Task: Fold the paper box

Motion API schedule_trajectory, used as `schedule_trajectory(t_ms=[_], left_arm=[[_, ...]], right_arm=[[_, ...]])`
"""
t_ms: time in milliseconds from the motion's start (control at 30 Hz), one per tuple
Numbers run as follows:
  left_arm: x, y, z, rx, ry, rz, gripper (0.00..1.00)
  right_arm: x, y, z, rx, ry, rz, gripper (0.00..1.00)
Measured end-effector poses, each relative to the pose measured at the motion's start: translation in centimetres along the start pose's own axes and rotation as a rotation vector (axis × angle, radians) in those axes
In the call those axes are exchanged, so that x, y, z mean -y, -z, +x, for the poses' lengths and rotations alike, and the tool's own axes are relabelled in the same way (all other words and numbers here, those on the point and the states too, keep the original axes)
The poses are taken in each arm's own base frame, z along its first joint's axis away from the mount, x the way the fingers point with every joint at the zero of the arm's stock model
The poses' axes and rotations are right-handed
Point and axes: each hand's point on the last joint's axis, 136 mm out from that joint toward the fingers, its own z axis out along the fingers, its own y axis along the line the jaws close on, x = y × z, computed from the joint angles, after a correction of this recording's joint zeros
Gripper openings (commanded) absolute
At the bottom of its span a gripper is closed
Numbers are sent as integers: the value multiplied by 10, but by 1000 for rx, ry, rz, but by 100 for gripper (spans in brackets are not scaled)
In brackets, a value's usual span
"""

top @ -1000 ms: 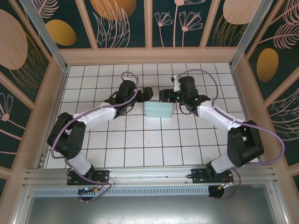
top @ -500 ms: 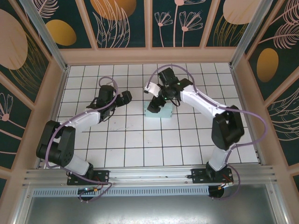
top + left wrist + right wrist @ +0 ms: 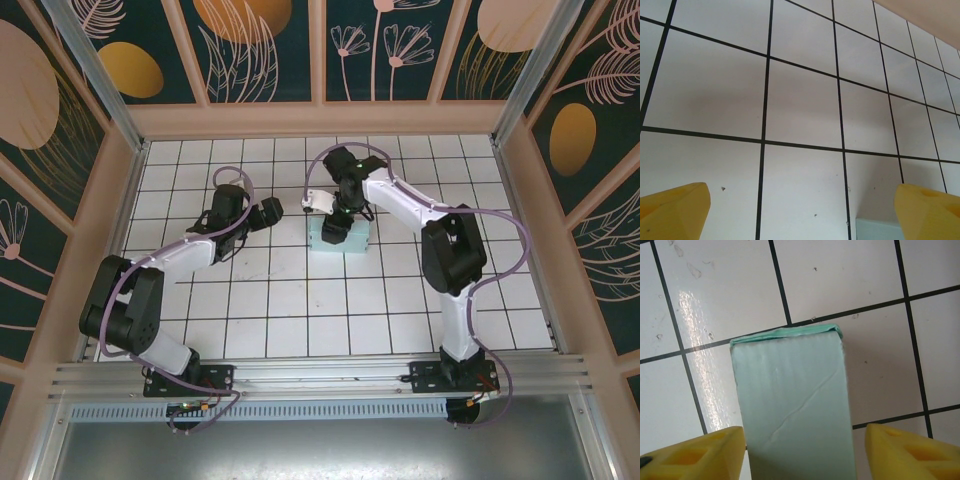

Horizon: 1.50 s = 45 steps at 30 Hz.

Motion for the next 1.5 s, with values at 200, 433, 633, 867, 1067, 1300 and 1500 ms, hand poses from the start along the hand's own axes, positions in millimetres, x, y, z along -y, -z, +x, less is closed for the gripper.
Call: schedule_trajectory(t_ms=[200,433,633,867,1067,1300,1500], left_arm=[[-2,0,-2,3,3,-4,93],[-4,0,-3,7,4,-8,93],[-12,1,-7,15,18,-13,93],[-49,3,-7,12,121,-28,93],[-51,3,-3,5,128,-25,93],[-52,3,0,1,129,-20,94],[-51,3,1,-3,129,-11,94]], right_arm=[[3,2,3,-30,6,26,43],[6,8,1,-67,41,113,42],[16,15,-11,-83,100,292,42],[18,9,-38,-30,206,533,39],[21,-8,-50,-17,304,732,40],[43,-18,-36,-47,300,880,46],[43,-31,-27,-34,289,898,54]])
